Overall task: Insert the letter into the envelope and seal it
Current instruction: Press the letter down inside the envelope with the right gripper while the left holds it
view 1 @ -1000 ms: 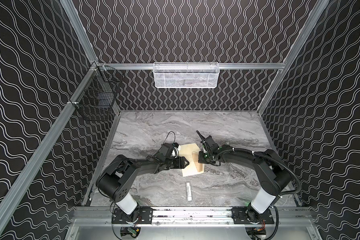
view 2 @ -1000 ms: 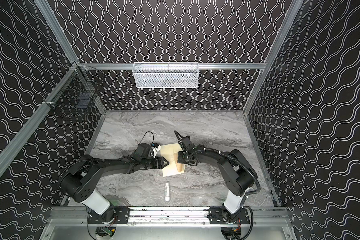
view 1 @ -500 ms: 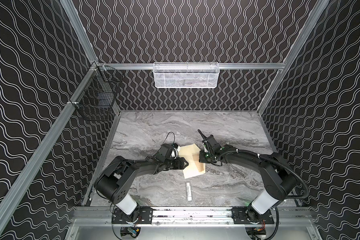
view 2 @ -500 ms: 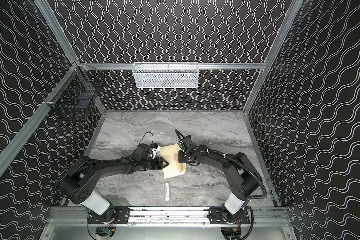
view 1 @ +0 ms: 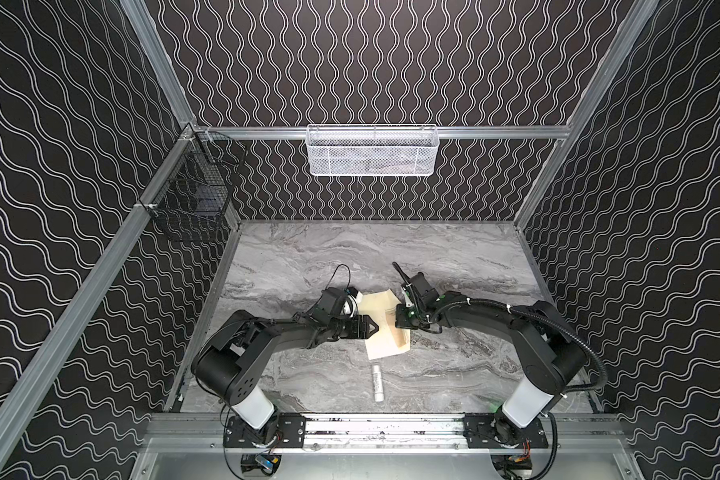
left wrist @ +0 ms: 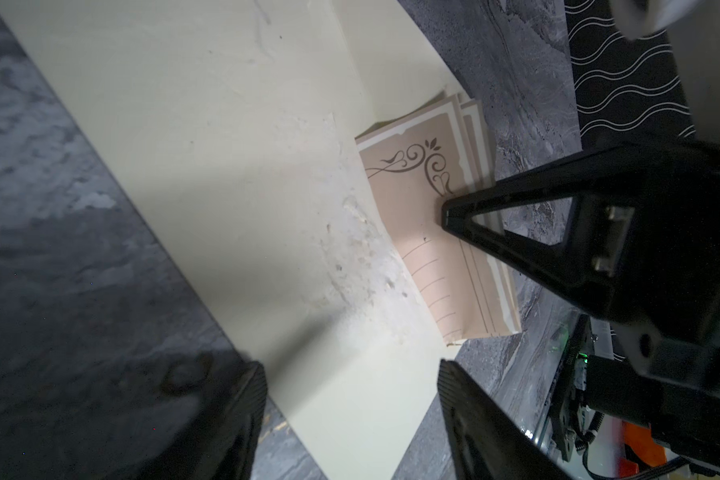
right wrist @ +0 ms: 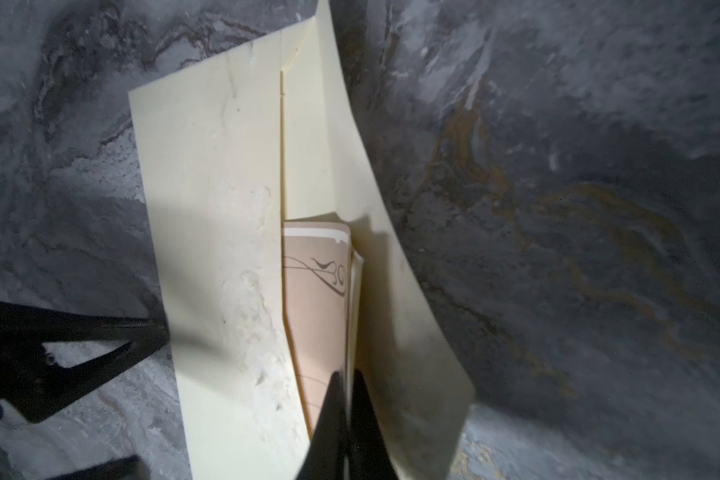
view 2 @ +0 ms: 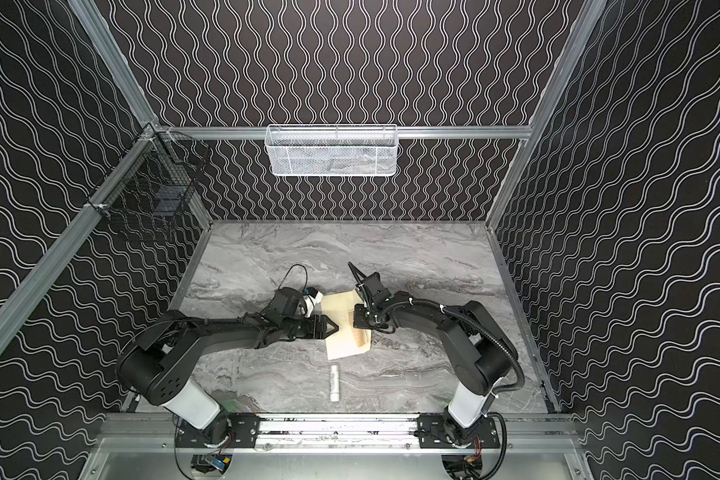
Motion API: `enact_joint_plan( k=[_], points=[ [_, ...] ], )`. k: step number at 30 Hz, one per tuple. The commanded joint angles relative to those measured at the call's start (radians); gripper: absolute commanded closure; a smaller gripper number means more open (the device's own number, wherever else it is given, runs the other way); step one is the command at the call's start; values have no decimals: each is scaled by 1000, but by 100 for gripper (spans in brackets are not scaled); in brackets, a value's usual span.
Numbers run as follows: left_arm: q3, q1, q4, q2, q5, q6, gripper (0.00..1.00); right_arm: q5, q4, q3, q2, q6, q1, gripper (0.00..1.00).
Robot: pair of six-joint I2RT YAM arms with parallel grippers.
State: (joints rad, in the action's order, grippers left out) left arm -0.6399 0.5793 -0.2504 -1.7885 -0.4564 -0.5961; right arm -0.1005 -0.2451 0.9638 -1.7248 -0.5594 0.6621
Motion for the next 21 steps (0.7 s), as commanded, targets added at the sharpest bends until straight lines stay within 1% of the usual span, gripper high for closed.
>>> enact_joint_plan(
  k=[1, 9, 17, 21],
  points=[
    [-6, 0, 45, -16, 4, 8, 29, -38, 45, 3, -9, 11, 2, 100],
    [6, -1, 36, -10, 2, 5, 30, -67, 85, 3, -38, -1, 2, 100],
    [10, -1, 26, -11, -1, 5, 30, -29, 98, 3, -50, -23, 2, 100],
    [-5, -1, 28, -24, -8, 10, 30, -38, 97, 5, -58, -23, 2, 100]
  ],
)
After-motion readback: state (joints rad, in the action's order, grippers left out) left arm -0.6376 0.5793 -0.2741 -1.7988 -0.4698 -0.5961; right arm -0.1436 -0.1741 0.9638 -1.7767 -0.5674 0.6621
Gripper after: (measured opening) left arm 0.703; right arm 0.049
